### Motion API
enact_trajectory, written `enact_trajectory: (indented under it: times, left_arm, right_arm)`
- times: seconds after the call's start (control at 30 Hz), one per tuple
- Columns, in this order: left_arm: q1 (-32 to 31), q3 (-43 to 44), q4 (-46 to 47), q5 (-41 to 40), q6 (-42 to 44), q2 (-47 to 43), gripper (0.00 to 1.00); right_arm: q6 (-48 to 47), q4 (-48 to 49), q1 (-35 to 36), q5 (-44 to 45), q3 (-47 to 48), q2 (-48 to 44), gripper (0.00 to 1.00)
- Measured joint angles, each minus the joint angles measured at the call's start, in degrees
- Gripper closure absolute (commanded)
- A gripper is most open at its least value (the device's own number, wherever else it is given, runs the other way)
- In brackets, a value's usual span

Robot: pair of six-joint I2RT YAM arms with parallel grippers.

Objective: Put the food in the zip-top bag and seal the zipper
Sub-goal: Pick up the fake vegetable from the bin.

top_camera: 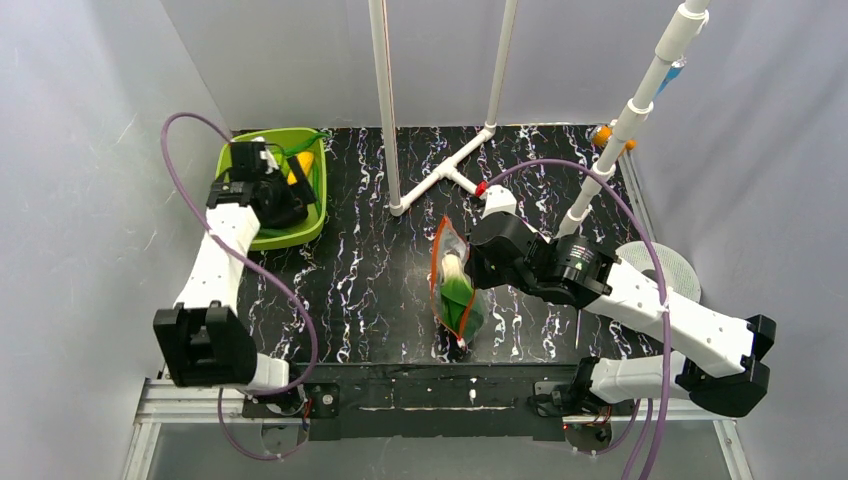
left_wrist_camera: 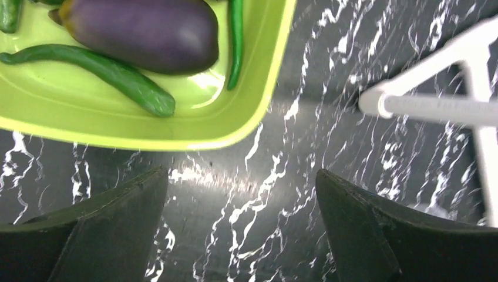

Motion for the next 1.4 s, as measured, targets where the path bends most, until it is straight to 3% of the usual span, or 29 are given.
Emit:
enact_trajectory:
  times: [0.17, 0.3, 0.63, 0.8, 1.03, 1.4]
  left_arm:
    - [9.9, 5.1, 5.1, 3.9, -1.9, 10.9, 0.07]
    - [13.8, 10.5, 7.7, 2.4, 0.4, 20.5, 0.08]
    - [13.5, 28.4, 4.6, -4.2, 17.5, 37.9, 0.17]
    - [13.5, 29.7, 2.4, -5.2, 23.3, 41.2, 0.18]
    - [13.5, 34.3, -0.4, -7.3, 25.2, 48.2, 0.22]
    - [13.5, 41.8, -3.6, -9.6, 25.0, 54.0, 0.58]
  right_arm:
    - [-2.3, 2.1, -0.6, -1.9, -2.0, -1.5, 0.99]
    - [-4.0, 4.2, -1.8, -4.3, -3.8, -2.3, 0.99]
    - [-7.1, 5.9, -7.3, -11.1, -6.4, -3.1, 0.99]
    - [-8.1, 5.9, -9.2, -13.2, -6.4, -3.8, 0.99]
    - [-8.6, 5.9, -10.1, -15.0, -6.4, -3.7, 0.99]
    - [-8.5, 5.5, -10.4, -16.0, -6.4, -3.4, 0.99]
